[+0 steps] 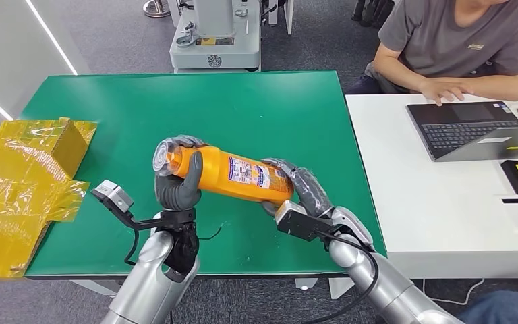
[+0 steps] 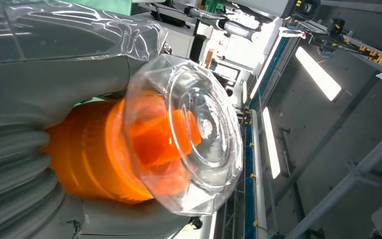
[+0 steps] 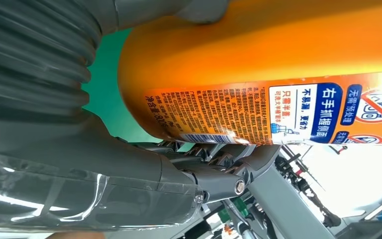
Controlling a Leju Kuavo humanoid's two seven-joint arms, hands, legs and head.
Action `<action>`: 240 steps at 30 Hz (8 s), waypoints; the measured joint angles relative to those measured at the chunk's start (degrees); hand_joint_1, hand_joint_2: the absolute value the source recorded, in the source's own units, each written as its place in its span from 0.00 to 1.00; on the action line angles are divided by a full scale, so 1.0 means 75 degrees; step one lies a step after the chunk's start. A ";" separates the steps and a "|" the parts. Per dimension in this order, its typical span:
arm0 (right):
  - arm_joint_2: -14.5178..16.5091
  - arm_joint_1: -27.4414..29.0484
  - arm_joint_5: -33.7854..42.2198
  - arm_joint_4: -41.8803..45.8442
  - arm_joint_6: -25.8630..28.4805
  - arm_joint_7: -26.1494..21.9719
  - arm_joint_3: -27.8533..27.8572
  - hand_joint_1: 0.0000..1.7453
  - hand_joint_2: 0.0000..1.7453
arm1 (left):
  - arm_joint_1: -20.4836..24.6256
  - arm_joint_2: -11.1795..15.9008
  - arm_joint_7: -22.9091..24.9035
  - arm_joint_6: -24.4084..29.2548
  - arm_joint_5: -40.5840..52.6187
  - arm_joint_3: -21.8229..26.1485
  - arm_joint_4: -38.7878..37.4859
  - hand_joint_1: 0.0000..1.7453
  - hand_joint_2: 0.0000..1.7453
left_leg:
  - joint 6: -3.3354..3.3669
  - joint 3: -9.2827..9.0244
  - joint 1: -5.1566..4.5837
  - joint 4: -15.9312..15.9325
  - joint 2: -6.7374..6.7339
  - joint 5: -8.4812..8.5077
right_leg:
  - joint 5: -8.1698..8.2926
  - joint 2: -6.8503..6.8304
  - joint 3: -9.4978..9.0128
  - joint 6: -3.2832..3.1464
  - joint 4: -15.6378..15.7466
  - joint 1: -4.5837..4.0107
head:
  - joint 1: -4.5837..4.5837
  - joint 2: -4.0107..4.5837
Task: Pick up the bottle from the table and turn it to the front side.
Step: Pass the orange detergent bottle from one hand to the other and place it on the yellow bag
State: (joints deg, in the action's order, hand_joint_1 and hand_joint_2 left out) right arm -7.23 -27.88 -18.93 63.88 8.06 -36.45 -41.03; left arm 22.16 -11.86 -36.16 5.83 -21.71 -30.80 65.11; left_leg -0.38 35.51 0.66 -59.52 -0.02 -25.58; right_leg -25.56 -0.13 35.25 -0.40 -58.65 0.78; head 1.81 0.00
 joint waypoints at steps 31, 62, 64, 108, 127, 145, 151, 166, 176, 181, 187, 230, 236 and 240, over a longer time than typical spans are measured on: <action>0.0043 0.0829 0.0389 0.1041 0.1129 -0.0013 0.0579 0.00 1.00 | -0.0001 -0.0088 -0.0020 0.0027 0.0246 0.0212 -0.0061 1.00 1.00 | 0.0000 0.0002 0.0000 0.0001 0.0001 -0.0001 | -0.0002 -0.0001 0.0002 0.0001 0.0000 0.0000 | 0.0000 0.0000; 0.0396 0.3489 0.1079 0.4191 0.3280 -0.0404 0.0987 0.00 1.00 | -0.0152 0.0624 0.1194 0.1515 0.3596 0.0917 0.0845 1.00 1.00 | -0.0008 0.0001 0.0004 0.0018 0.0001 -0.0008 | -0.0013 -0.0004 0.0006 -0.0003 -0.0001 -0.0004 | 0.0000 0.0000; 0.0497 0.3678 0.1075 0.4259 0.3202 -0.0392 0.1017 0.00 1.00 | -0.0178 0.0812 0.1399 0.1575 0.4352 0.1126 0.0981 1.00 1.00 | -0.0009 0.0000 0.0005 0.0019 0.0000 -0.0007 | -0.0013 -0.0003 0.0008 -0.0004 -0.0002 -0.0005 | 0.0002 0.0000; 0.1311 0.4478 0.1333 0.4446 0.1899 -0.0479 0.1862 0.00 1.00 | 0.3712 0.4570 0.3193 0.0377 1.3148 -0.0774 -0.3826 1.00 1.00 | -0.0020 0.0001 0.0003 0.0017 -0.0030 -0.0001 | -0.0007 0.0035 0.0025 -0.0012 -0.0006 -0.0003 | -0.0001 0.0000; 0.1311 0.4408 0.1329 0.4409 0.1946 -0.0481 0.1856 0.00 1.00 | 0.3787 0.4471 0.3147 0.0375 1.3139 -0.1029 -0.4753 1.00 1.00 | -0.0020 0.0002 0.0004 0.0018 -0.0029 -0.0001 | -0.0008 0.0034 0.0023 -0.0012 -0.0006 -0.0004 | 0.0000 0.0000; 0.1351 0.4317 0.0935 0.4667 0.2051 -0.0380 0.1796 0.00 1.00 | 0.2979 0.4374 0.2929 0.0374 1.2572 -0.0964 -0.5841 1.00 1.00 | -0.0020 0.0004 0.0004 0.0019 -0.0024 -0.0001 | -0.0009 0.0028 0.0023 -0.0012 -0.0006 -0.0004 | -0.0001 0.0000; 0.1404 0.4280 0.0875 0.4696 0.1959 -0.0326 0.1797 0.00 1.00 | 0.2876 0.4281 0.2982 0.0374 1.2605 -0.0945 -0.5962 1.00 1.00 | -0.0020 0.0003 0.0004 0.0019 -0.0020 -0.0001 | -0.0009 0.0023 0.0020 -0.0011 -0.0006 -0.0004 | -0.0001 0.0000; 0.1505 0.4253 0.0852 0.4696 0.1795 -0.0350 0.1803 0.00 1.00 | 0.2711 0.4119 0.2954 0.1128 1.2930 -0.0921 -0.5983 0.88 1.00 | -0.0020 -0.0001 0.0003 0.0020 -0.0003 0.0001 | -0.0011 -0.0004 0.0007 -0.0013 -0.0006 -0.0003 | 0.0000 0.0000; 0.1526 0.4256 0.0826 0.4696 0.1795 -0.0332 0.1804 0.00 1.00 | 0.2616 0.3958 0.3111 0.1702 1.3170 -0.0595 -0.5983 0.02 1.00 | -0.0020 -0.0002 0.0004 0.0020 -0.0003 0.0000 | -0.0011 -0.0003 0.0008 -0.0013 -0.0006 -0.0004 | -0.0001 0.0000; 0.1560 0.4261 0.0819 0.4697 0.1795 -0.0324 0.1807 0.00 1.00 | 0.2616 0.3877 0.3121 0.1965 1.3354 -0.0402 -0.5983 0.01 1.00 | -0.0020 -0.0004 0.0004 0.0020 -0.0006 0.0000 | -0.0011 0.0003 0.0010 -0.0014 -0.0006 -0.0004 | 0.0000 0.0000; 0.1584 0.4268 0.0798 0.4734 0.1796 -0.0313 0.1807 0.00 1.00 | 0.2616 0.3781 0.3158 0.2110 1.3452 -0.0252 -0.5983 0.02 1.00 | -0.0020 -0.0004 0.0004 0.0020 -0.0005 0.0000 | -0.0012 0.0003 0.0010 -0.0014 -0.0006 -0.0004 | 0.0000 0.0000; 0.1690 0.4264 0.0949 0.4531 0.2037 -0.0090 0.1706 0.00 1.00 | -0.0079 0.1889 -0.0404 0.4574 0.5744 0.2518 0.1217 0.00 1.00 | -0.0022 0.0005 0.0004 0.0018 -0.0012 -0.0006 | -0.0013 0.0011 0.0017 -0.0012 -0.0001 -0.0004 | -0.0001 0.0000; 0.1690 0.4265 0.0960 0.4421 0.2038 -0.0094 0.1682 0.00 1.00 | -0.0172 0.1819 -0.0405 0.4572 0.5685 0.2239 0.1561 0.00 1.00 | -0.0022 0.0005 0.0003 0.0018 -0.0012 -0.0006 | -0.0013 0.0011 0.0018 -0.0012 0.0000 -0.0003 | 0.0000 0.0000; 0.1690 0.4265 0.0960 0.4393 0.2040 -0.0094 0.1682 0.00 1.00 | -0.0198 0.1801 -0.0405 0.4571 0.5682 0.2165 0.1645 0.00 1.00 | -0.0022 0.0004 0.0004 0.0018 -0.0012 -0.0006 | -0.0013 0.0012 0.0018 -0.0012 -0.0001 -0.0004 | 0.0000 0.0000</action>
State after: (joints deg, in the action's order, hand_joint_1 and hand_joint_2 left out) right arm 5.44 4.11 -11.74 96.82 23.36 -37.16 -28.41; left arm 20.68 1.64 -39.20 40.11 20.91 -14.56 77.45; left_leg -0.55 35.54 0.69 -59.38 -0.12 -25.62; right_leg -25.66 -0.04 35.38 -0.49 -58.66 0.76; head 1.81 0.00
